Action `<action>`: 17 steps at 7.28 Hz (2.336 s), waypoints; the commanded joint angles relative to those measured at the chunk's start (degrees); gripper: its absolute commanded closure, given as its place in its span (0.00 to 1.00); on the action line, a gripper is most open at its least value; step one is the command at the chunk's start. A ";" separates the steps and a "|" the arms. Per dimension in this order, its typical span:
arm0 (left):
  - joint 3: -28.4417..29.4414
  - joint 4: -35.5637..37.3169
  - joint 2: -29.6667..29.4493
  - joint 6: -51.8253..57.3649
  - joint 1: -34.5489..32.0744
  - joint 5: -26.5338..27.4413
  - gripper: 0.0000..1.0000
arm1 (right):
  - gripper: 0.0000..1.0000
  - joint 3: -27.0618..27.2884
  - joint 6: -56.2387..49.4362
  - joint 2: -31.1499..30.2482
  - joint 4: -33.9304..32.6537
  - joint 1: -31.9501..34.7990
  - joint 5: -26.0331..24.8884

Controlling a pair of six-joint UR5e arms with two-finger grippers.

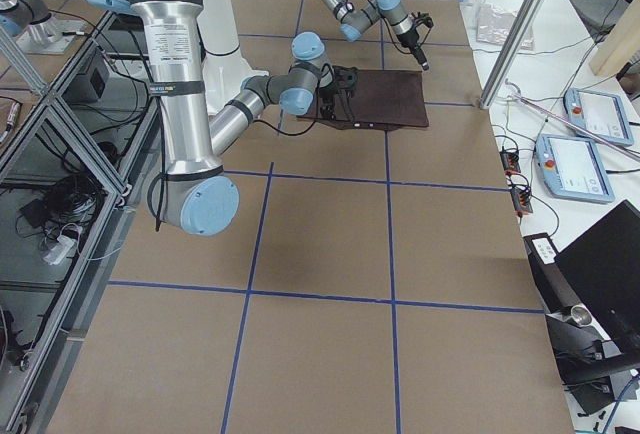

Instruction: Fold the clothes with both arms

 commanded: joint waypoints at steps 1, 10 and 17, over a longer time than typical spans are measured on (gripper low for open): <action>-9.76 8.12 3.49 0.25 -0.09 -5.49 0.00 | 0.00 -2.14 -6.69 5.87 -10.77 -0.37 -0.07; -28.11 15.12 14.33 1.57 0.26 -5.77 0.00 | 0.00 -14.19 -20.70 22.51 -30.35 -14.60 -3.13; -28.11 15.12 14.77 1.57 0.26 -5.68 0.00 | 0.00 -16.91 -16.22 23.31 -33.16 -17.08 -5.70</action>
